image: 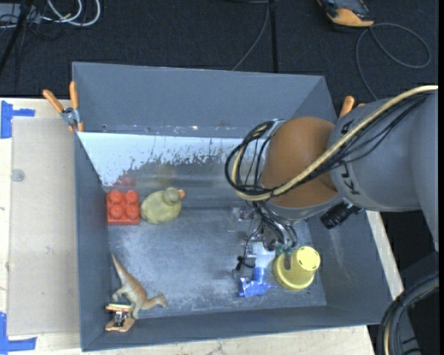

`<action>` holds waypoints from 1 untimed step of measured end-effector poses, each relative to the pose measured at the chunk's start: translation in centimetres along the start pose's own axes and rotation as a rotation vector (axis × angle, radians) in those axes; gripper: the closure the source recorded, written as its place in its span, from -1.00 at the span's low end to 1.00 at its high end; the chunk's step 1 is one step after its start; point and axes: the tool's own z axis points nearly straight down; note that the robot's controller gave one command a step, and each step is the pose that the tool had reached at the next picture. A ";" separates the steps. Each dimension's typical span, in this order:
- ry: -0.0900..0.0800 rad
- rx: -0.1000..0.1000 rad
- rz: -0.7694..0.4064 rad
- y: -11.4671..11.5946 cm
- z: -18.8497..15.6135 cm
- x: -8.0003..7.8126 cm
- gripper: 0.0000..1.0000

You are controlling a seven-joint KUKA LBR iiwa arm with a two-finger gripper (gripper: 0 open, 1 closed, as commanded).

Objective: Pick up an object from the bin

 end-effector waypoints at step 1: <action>-0.027 0.001 -0.144 -4.0 -2.1 0.6 -1.00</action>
Offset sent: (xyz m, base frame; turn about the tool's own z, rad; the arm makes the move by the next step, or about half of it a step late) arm -0.0176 -0.1024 -0.0371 -0.3566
